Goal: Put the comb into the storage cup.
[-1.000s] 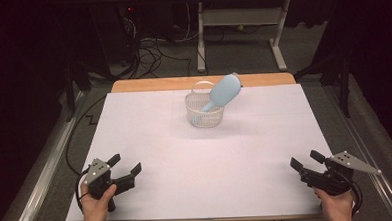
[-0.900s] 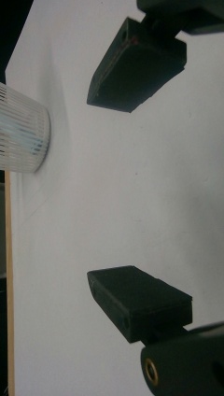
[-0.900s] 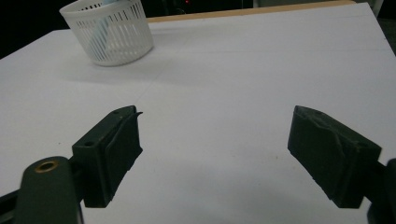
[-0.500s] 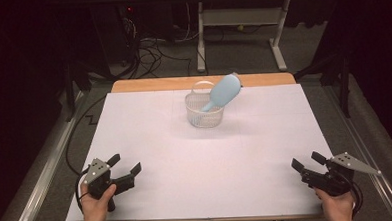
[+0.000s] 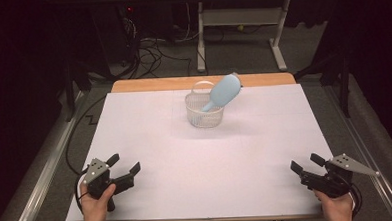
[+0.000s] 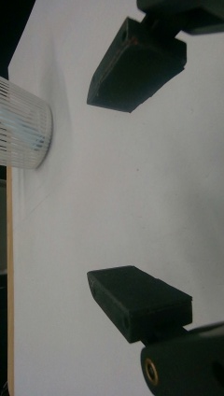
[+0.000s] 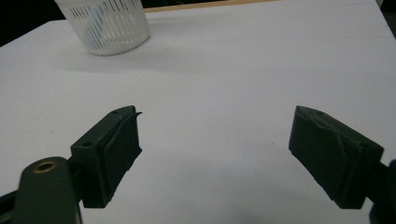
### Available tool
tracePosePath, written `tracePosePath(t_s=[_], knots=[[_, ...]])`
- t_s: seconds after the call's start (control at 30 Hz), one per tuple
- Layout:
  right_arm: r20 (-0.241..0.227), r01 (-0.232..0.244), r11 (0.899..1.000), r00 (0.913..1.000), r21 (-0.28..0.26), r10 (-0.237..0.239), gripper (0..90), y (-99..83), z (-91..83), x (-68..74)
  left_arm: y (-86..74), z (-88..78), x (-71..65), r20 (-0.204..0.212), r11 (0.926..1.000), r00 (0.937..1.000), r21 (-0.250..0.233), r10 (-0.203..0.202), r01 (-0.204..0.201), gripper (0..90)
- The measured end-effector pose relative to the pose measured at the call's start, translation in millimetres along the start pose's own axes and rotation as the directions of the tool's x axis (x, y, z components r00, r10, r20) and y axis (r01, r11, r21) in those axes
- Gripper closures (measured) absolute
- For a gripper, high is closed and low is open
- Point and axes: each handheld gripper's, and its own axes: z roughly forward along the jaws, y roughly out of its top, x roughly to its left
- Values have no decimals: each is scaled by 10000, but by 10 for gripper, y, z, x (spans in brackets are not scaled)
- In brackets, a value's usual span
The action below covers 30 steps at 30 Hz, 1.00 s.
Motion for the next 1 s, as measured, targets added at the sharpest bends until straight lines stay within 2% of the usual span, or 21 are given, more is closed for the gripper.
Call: tracePosePath(t_s=[0.37, 0.53, 0.7, 1.0], knots=[[-97, -108, 9999, 9999, 8, 108, 168, -45, -28, -14, 1, -3, -8, 25, 10000, 10000, -10, 37, -37, 155], [-146, -32, 9999, 9999, 168, 35, 167, -56, -11, -7, 2, 4, -11, 3, 10000, 10000, 5, 43, -43, 155], [-319, -187, 9992, 9993, 364, 199, 167, -69, 5, -19, 2, 6, -12, 14, 10000, 10000, 23, 53, -53, 155], [-319, -192, 9990, 9993, 402, 205, 167, -71, 6, -10, -1, 11, -7, 45, 10000, 10000, 65, 25, -25, 155]])
